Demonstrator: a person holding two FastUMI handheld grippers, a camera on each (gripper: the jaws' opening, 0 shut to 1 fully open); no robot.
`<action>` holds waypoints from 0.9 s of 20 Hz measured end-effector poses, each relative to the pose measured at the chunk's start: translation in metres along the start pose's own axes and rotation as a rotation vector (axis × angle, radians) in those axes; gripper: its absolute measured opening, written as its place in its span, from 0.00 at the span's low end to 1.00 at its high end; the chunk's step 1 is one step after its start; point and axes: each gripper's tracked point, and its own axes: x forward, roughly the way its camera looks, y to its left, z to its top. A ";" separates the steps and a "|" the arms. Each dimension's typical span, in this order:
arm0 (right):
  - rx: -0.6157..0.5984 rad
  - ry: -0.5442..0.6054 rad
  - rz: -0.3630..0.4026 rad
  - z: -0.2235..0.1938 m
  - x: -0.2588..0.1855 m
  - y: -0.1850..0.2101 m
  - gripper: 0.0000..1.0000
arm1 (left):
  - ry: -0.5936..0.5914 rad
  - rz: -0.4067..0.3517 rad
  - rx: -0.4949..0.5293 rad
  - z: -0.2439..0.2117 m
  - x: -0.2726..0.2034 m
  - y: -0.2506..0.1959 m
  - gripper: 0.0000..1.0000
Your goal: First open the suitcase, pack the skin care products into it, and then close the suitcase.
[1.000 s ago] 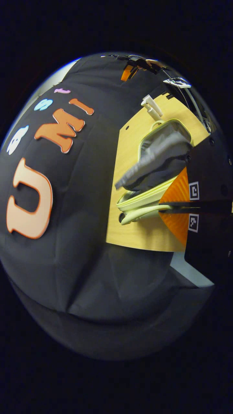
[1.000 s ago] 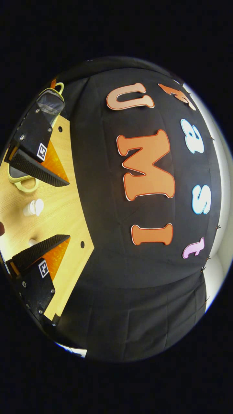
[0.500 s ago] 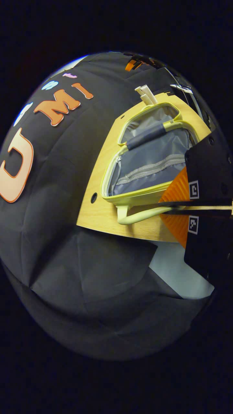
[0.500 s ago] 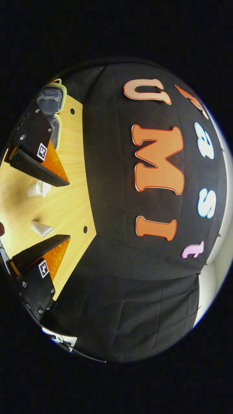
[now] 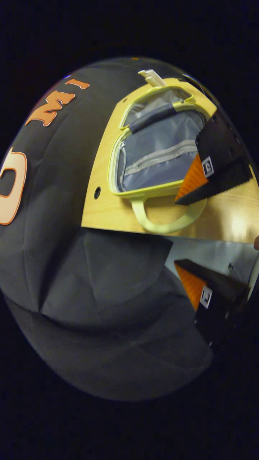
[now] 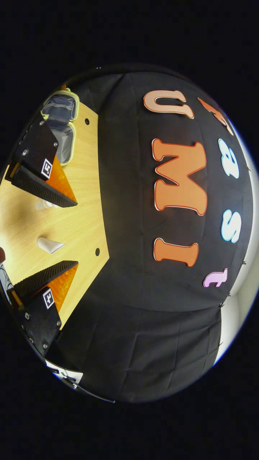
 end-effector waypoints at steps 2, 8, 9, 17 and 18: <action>-0.004 -0.004 0.015 0.000 0.003 -0.003 0.95 | -0.094 0.077 0.039 0.025 -0.023 -0.001 1.00; -0.022 -0.051 0.087 0.013 0.018 -0.010 0.95 | -0.365 0.132 0.131 0.108 -0.113 -0.081 0.96; -0.019 -0.057 0.102 0.015 0.020 -0.012 0.95 | -0.397 0.123 0.130 0.120 -0.128 -0.101 0.95; -0.045 -0.123 0.184 0.021 0.025 -0.034 0.95 | -0.641 0.000 0.091 0.176 -0.202 -0.286 0.94; -0.060 -0.132 0.192 0.020 0.025 -0.037 0.95 | -0.662 0.004 0.097 0.177 -0.206 -0.305 0.94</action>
